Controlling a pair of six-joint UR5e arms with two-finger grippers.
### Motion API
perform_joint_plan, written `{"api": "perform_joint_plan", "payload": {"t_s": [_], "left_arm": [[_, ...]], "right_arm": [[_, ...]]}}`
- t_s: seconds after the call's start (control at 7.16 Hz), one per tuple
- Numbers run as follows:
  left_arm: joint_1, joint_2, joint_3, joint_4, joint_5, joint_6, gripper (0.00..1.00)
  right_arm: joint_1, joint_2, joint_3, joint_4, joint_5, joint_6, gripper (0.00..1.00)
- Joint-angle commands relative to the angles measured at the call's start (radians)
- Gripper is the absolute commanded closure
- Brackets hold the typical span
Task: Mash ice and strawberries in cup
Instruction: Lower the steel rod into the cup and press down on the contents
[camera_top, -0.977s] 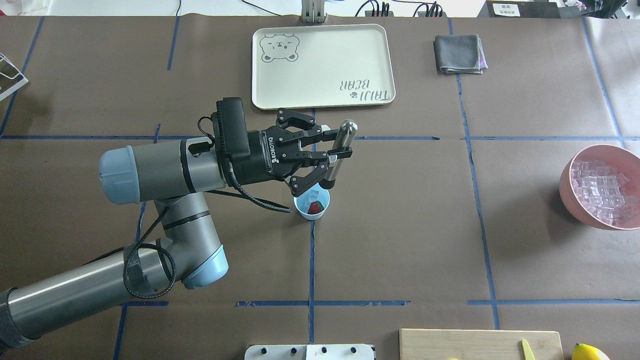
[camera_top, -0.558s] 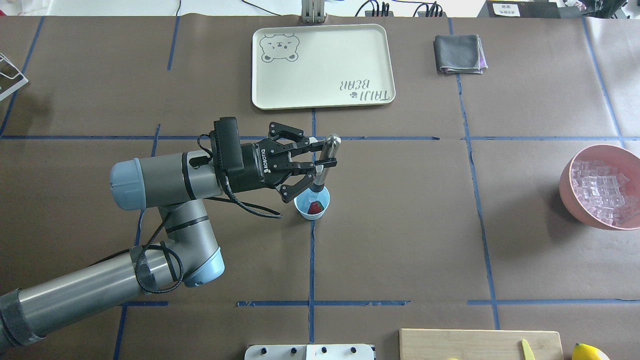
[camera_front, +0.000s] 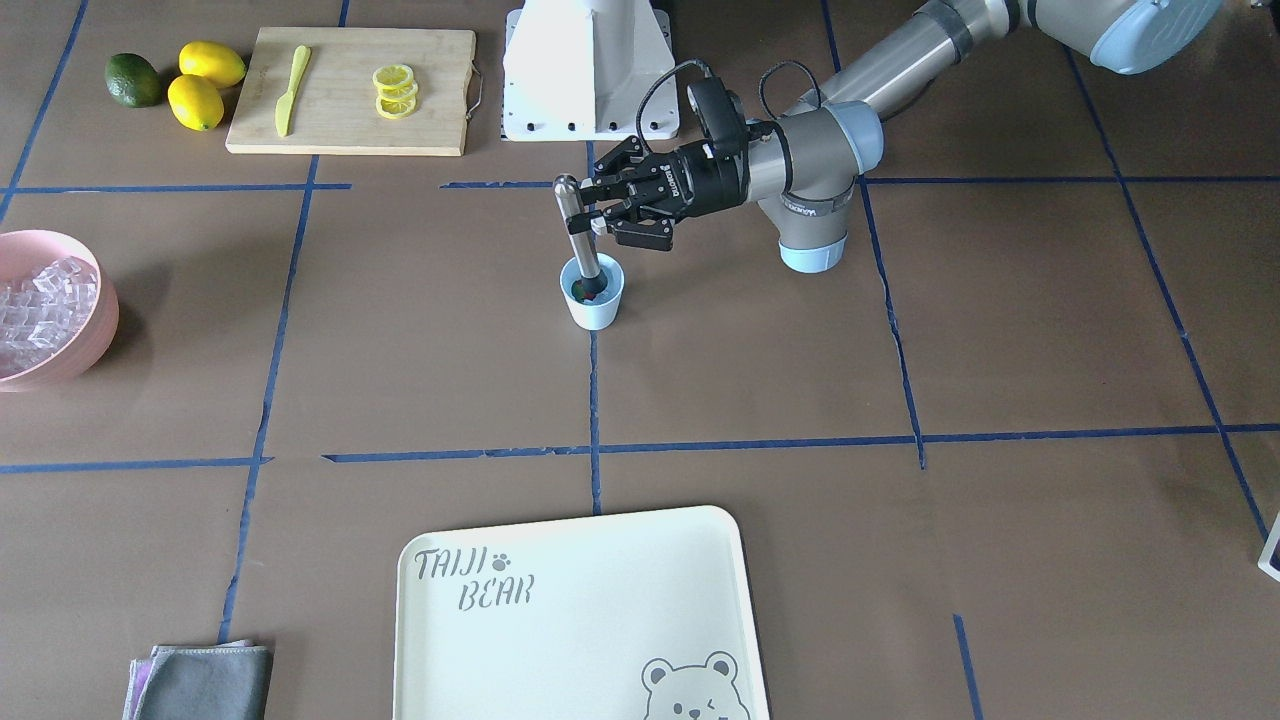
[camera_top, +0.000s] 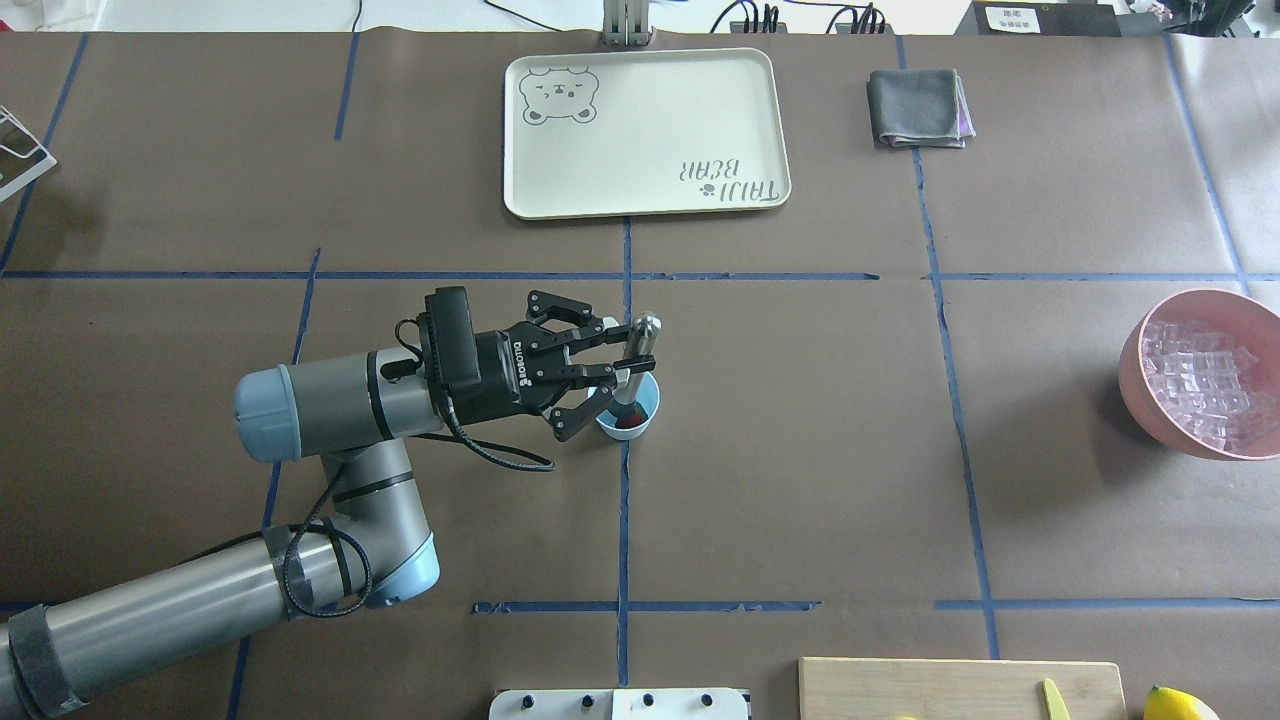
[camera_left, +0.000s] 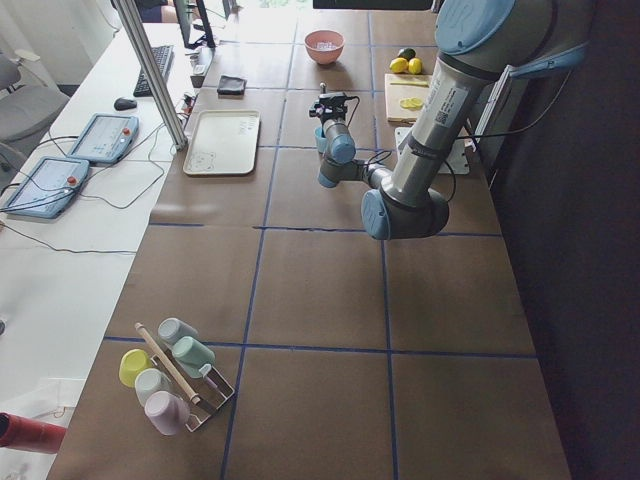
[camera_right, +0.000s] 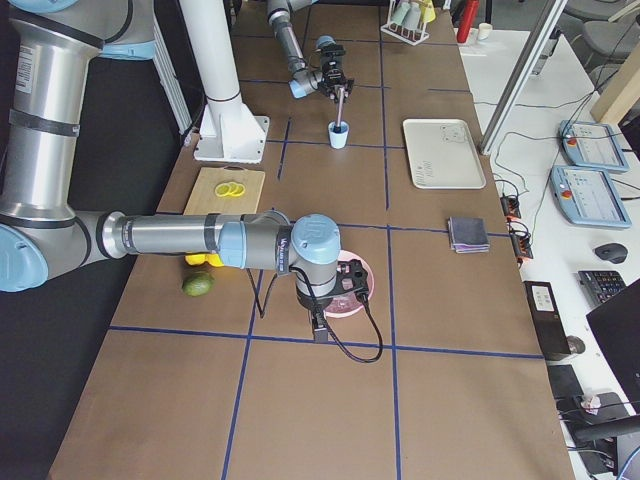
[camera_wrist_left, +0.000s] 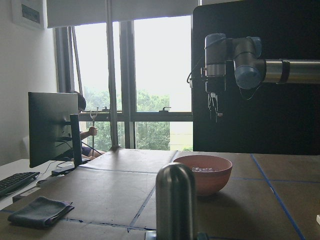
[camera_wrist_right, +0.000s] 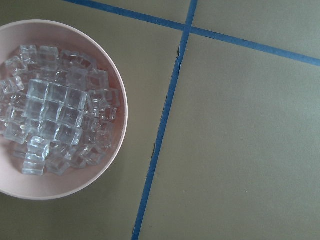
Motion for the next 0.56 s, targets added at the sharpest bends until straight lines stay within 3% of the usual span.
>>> {"api": "perform_joint_plan", "payload": {"t_s": [0.0,0.42], "left_arm": [[0.014,0.004,0.010,-0.012,0.017,0.000,1.00],[-0.011,-0.010,-0.020,-0.003,0.036,-0.020,1.00]], "right_arm": [[0.000,-0.001,-0.001,0.000,0.000,0.000,0.01],[0.000,-0.001,-0.002,0.000,0.000,-0.002,0.01]]}}
